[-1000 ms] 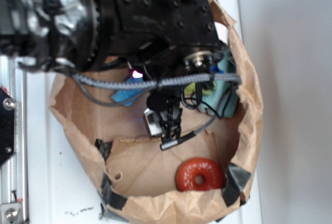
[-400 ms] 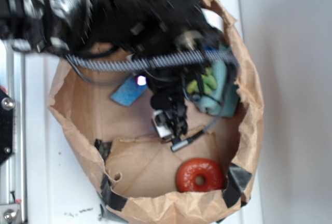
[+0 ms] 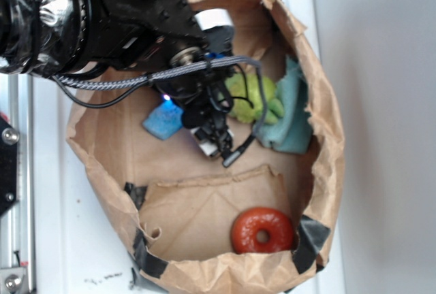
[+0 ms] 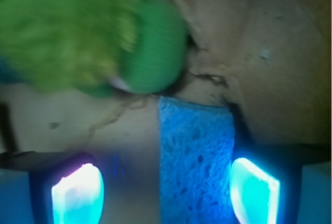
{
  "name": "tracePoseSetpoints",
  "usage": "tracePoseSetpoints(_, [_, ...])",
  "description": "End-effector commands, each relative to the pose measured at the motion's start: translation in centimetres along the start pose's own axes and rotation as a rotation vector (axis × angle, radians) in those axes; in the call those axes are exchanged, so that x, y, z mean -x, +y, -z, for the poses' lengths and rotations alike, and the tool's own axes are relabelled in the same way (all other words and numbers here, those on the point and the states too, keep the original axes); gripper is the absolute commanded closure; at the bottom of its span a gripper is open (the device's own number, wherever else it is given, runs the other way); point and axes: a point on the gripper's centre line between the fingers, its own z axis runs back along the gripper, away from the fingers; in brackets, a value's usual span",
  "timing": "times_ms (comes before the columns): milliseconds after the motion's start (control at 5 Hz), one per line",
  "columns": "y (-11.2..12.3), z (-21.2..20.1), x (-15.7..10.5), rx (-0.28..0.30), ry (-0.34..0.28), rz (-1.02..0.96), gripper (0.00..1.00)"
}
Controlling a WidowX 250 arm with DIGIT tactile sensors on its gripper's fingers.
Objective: Grab the blue sponge.
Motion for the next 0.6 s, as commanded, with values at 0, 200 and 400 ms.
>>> tracePoseSetpoints(0, [-0.83, 1.19, -0.42, -0.033, -0.052, 0.031, 0.0])
tracePoseSetpoints(200, [-1.03, 1.72, -0.01, -0.069, -0.059, 0.036, 1.0])
tracePoseSetpoints(400, [-0.95, 1.11, 0.03, -0.044, -0.093, 0.059, 1.0])
